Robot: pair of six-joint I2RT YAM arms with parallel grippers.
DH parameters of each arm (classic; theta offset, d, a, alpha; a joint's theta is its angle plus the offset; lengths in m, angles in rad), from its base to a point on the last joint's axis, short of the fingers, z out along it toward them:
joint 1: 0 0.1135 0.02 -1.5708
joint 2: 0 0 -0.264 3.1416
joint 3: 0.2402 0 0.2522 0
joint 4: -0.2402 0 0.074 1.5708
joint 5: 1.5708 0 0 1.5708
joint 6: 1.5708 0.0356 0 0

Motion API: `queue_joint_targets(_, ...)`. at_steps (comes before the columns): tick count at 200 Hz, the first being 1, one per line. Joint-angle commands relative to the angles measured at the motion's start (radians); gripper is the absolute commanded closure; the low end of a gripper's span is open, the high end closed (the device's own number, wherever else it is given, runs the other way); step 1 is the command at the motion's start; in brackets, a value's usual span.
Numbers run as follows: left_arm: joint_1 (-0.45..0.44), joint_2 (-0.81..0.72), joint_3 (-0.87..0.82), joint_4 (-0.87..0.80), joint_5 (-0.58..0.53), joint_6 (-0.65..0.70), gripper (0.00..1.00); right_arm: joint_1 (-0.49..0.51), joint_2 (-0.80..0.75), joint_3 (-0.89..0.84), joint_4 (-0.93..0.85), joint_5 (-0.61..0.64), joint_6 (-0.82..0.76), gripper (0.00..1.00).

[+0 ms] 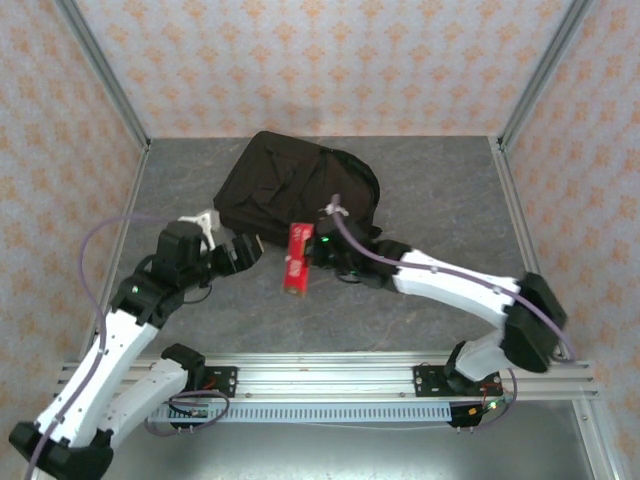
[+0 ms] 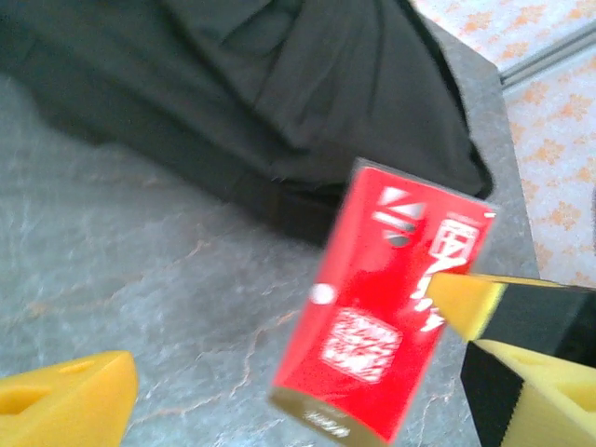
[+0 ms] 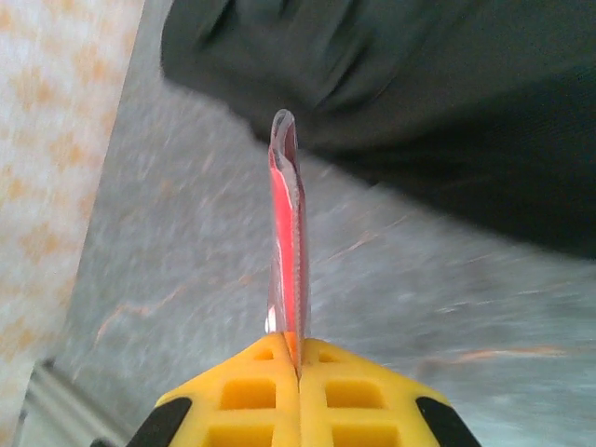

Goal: Pack books, pencil case, and school supplies into a backpack

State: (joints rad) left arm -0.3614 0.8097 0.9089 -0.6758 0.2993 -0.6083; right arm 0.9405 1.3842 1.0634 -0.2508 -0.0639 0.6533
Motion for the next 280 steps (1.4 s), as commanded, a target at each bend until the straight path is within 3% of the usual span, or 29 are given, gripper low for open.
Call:
queue_joint_targets(1, -0.063, 0.174, 0.184, -0.077, -0.115, 0.140, 0.08, -0.054, -0.193, -0.022, -0.181, 0.290, -0.050, 1.00)
queue_joint_targets(48, -0.280, 0.678, 0.664, -0.226, -0.248, 0.310, 0.05, -0.224, -0.540, -0.098, -0.324, 0.474, -0.095, 1.00)
queue_joint_targets(90, -0.433, 1.184, 1.263, -0.510, -0.438, 0.458, 0.03, -0.294, -0.667, -0.129, -0.396, 0.583, -0.117, 1.00)
queue_joint_targets(103, -0.446, 1.303, 1.397, -0.563, -0.442, 0.487, 0.03, -0.301, -0.698, -0.129, -0.413, 0.611, -0.140, 1.00)
queue_joint_targets(129, -0.445, 1.441, 1.542, -0.591, -0.463, 0.501, 0.04, -0.302, -0.742, -0.137, -0.416, 0.633, -0.177, 1.00)
queue_joint_targets(161, -0.438, 1.515, 1.580, -0.562, -0.444, 0.500, 0.10, -0.304, -0.747, -0.130, -0.442, 0.624, -0.191, 1.00)
queue_joint_targets(196, -0.417, 1.552, 1.567, -0.555, -0.423, 0.486, 0.28, -0.304, -0.768, -0.140, -0.464, 0.614, -0.180, 1.00)
queue_joint_targets(220, -0.400, 1.548, 1.562, -0.555, -0.391, 0.474, 0.60, -0.304, -0.803, -0.152, -0.471, 0.612, -0.171, 1.00)
queue_joint_targets(256, -0.395, 1.515, 1.550, -0.536, -0.346, 0.483, 0.99, -0.304, -0.821, -0.154, -0.511, 0.602, -0.150, 1.00)
queue_joint_targets(280, -0.395, 1.478, 1.535, -0.541, -0.324, 0.474, 1.00, -0.304, -0.828, -0.155, -0.528, 0.585, -0.140, 1.00)
